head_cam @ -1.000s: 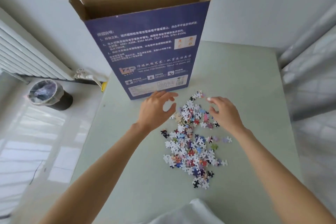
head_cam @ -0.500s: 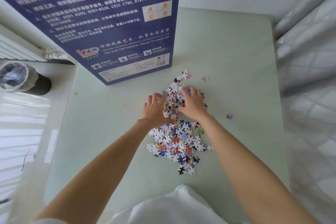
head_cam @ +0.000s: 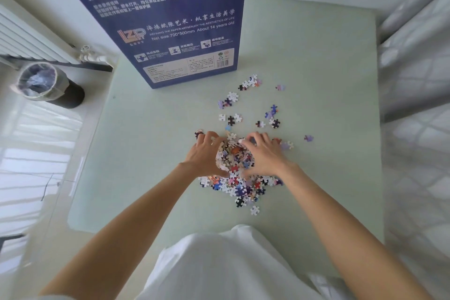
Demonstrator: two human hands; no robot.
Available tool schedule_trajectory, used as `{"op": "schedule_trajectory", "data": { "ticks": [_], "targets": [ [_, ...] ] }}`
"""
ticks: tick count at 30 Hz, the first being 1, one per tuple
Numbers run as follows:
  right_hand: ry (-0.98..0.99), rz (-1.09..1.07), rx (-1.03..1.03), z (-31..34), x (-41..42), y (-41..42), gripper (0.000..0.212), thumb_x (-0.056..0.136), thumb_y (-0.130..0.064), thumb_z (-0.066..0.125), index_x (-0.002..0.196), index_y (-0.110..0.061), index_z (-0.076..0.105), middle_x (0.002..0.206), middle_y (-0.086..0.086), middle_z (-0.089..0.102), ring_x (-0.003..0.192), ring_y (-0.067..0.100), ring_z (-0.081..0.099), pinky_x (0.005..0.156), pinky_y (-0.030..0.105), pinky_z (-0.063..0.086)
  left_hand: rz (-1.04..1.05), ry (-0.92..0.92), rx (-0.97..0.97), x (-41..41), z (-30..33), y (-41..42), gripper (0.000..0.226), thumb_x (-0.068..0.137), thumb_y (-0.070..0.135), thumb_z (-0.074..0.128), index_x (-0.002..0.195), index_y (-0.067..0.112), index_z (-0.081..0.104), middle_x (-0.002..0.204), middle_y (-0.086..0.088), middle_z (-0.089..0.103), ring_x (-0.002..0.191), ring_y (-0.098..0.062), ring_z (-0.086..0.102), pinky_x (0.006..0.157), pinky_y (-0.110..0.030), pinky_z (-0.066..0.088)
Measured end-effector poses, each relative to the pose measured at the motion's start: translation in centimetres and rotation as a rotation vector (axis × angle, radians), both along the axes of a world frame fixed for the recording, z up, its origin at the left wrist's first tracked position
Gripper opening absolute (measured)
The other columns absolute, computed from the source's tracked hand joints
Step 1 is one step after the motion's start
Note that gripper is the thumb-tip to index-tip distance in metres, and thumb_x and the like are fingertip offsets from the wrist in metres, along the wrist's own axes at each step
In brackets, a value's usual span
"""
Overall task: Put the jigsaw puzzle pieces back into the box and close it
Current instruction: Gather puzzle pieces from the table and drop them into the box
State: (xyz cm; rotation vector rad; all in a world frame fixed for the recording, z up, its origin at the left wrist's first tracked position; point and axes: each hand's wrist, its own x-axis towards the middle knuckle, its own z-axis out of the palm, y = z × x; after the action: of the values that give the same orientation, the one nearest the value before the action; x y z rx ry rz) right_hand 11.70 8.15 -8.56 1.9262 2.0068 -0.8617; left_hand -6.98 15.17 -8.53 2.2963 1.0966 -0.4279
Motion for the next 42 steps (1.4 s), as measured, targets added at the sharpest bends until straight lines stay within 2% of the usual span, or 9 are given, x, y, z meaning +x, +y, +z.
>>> {"op": "schedule_trajectory", "data": {
  "ticks": [4, 7, 10, 14, 18, 22, 32, 37, 42],
  "targets": [
    [-0.044, -0.006, 0.073, -0.9, -1.3, -2.4, 0.112, 0.055, -0.063, 0.074, 0.144, -0.025, 0.018, 0.138, 0.006, 0.028, 0.122, 0.024, 0.032, 0.101, 0.039, 0.036, -0.034, 0.05, 0.076, -0.1, -0.2, -1.9, 0.108, 0.058, 0.055, 0.08, 0.144, 0.027, 0.021, 0.138, -0.003, 0.026, 0.122, -0.021, 0.027, 0.097, -0.033, 0.042],
    [0.033, -0.117, 0.111, -1.2, -1.8, -3.1, 0.104, 0.061, -0.055, 0.075, 0.144, -0.022, 0.022, 0.132, 0.007, 0.035, 0.116, 0.021, 0.038, 0.097, 0.032, 0.036, 0.046, 0.014, 0.059, -0.2, -0.1, -2.4, 0.093, 0.064, 0.049, 0.079, 0.141, 0.031, 0.029, 0.136, -0.001, 0.031, 0.121, -0.02, 0.029, 0.089, -0.03, 0.045],
    [0.117, -0.241, 0.134, -1.7, -2.3, -3.5, 0.089, 0.069, -0.048, 0.074, 0.141, -0.02, 0.031, 0.13, 0.008, 0.038, 0.118, 0.021, 0.039, 0.098, 0.032, 0.037, 0.111, -0.015, 0.046, -0.3, 0.0, -2.9, 0.077, 0.073, 0.045, 0.074, 0.138, 0.033, 0.036, 0.135, 0.001, 0.036, 0.123, -0.019, 0.032, 0.09, -0.03, 0.043],
    [0.113, -0.323, 0.147, -2.1, -3.2, -3.8, 0.092, 0.067, -0.06, 0.07, 0.139, -0.02, 0.03, 0.128, 0.008, 0.033, 0.116, 0.025, 0.038, 0.089, 0.034, 0.048, 0.181, -0.062, 0.043, -0.3, 0.0, -2.8, 0.065, 0.077, 0.041, 0.071, 0.135, 0.029, 0.042, 0.133, 0.001, 0.042, 0.122, -0.019, 0.038, 0.093, -0.03, 0.04],
    [0.01, -0.283, 0.199, -1.7, -3.9, -3.3, 0.1, 0.06, -0.061, 0.074, 0.139, -0.021, 0.025, 0.129, 0.011, 0.033, 0.112, 0.025, 0.037, 0.089, 0.033, 0.044, 0.239, -0.092, -0.035, -0.3, 0.1, -2.2, 0.059, 0.077, 0.033, 0.073, 0.129, 0.025, 0.046, 0.122, -0.005, 0.049, 0.108, -0.021, 0.05, 0.088, -0.03, 0.041],
    [0.056, -0.346, 0.191, -1.4, -4.4, -2.0, 0.086, 0.067, -0.049, 0.075, 0.135, -0.021, 0.03, 0.127, 0.009, 0.039, 0.109, 0.024, 0.041, 0.077, 0.029, 0.049, 0.218, -0.094, -0.036, -0.3, 0.2, -1.8, 0.052, 0.082, 0.032, 0.069, 0.128, 0.023, 0.047, 0.113, -0.006, 0.051, 0.099, -0.023, 0.054, 0.082, -0.028, 0.04],
    [0.099, -0.37, 0.315, -1.2, -4.8, -0.9, 0.05, 0.077, -0.031, 0.072, 0.12, -0.015, 0.052, 0.118, 0.003, 0.049, 0.097, 0.015, 0.052, 0.071, 0.018, 0.045, 0.179, -0.177, 0.052, -0.9, 0.0, -0.7, 0.029, 0.092, 0.022, 0.056, 0.121, 0.016, 0.058, 0.1, -0.006, 0.062, 0.089, -0.023, 0.059, 0.075, -0.024, 0.037],
    [0.117, -0.264, 0.381, -1.4, -4.9, -0.3, 0.047, 0.079, -0.027, 0.071, 0.122, -0.017, 0.056, 0.116, 0.001, 0.059, 0.095, 0.017, 0.058, 0.071, 0.026, 0.054, 0.17, -0.184, 0.052, -1.1, 0.0, -0.4, 0.027, 0.092, 0.024, 0.057, 0.118, 0.018, 0.062, 0.101, -0.005, 0.066, 0.087, -0.023, 0.062, 0.078, -0.03, 0.048],
    [0.125, -0.251, 0.388, -1.4, -4.5, 0.0, 0.04, 0.079, -0.029, 0.07, 0.116, -0.017, 0.061, 0.112, 0.0, 0.063, 0.091, 0.016, 0.061, 0.071, 0.028, 0.055, 0.215, -0.183, 0.064, -1.9, 0.4, -0.2, 0.019, 0.092, 0.025, 0.057, 0.106, 0.017, 0.068, 0.089, -0.004, 0.07, 0.077, -0.024, 0.065, 0.071, -0.032, 0.05]
  ]
}}
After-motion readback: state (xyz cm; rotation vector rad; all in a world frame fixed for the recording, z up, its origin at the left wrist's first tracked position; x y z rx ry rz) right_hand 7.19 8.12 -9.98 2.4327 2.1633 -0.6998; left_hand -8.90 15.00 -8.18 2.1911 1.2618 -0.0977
